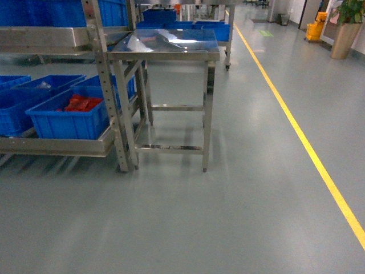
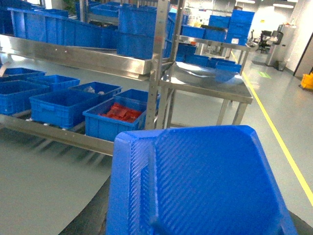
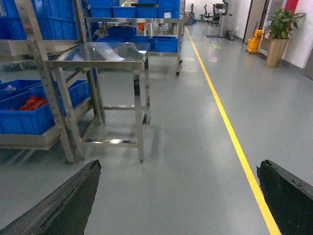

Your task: Pick blue part to blue bin on bottom shelf

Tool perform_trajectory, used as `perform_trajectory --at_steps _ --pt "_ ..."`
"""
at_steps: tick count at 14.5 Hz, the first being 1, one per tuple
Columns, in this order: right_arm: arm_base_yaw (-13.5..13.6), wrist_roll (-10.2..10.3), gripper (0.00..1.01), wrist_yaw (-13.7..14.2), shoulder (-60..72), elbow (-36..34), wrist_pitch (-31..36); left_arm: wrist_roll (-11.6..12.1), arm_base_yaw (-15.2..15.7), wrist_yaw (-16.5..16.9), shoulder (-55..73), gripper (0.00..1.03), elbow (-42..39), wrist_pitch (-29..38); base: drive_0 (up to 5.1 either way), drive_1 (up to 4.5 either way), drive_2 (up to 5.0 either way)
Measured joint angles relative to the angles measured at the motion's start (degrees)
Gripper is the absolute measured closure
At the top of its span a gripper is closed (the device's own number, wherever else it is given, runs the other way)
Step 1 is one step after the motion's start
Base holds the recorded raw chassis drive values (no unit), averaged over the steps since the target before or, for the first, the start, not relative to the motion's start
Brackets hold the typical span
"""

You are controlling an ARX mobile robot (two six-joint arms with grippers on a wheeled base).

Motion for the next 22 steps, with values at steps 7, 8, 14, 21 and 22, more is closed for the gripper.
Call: perform_trajectory --at_steps 7,8,14,21,22 --pt "0.0 0.0 0.03 0.0 0.0 0.0 0.2 0.0 0.0 0.0 0.0 0.59 0.0 0.1 0.0 4.31 -4.4" --pt "0.0 0.0 0.03 0.0 0.0 0.0 0.0 0.0 0.0 0.0 0.0 0.59 0.0 0.0 0.0 4.35 -4.3" --pt "0.0 0.0 0.03 0.0 0.0 0.0 0.1 0.0 0.0 0.0 0.0 0.59 0.0 0.0 0.0 4.29 -4.4" --pt "0.0 0.0 0.03 0.0 0.0 0.0 0.0 0.0 0.0 0.0 0.1 0.59 0.0 0.0 -0.1 4.26 -4.4" --pt "0.0 0.0 0.03 0.0 0.0 0.0 0.1 0.0 0.0 0.0 0.0 0.59 0.0 0.1 0.0 4.3 -4.4"
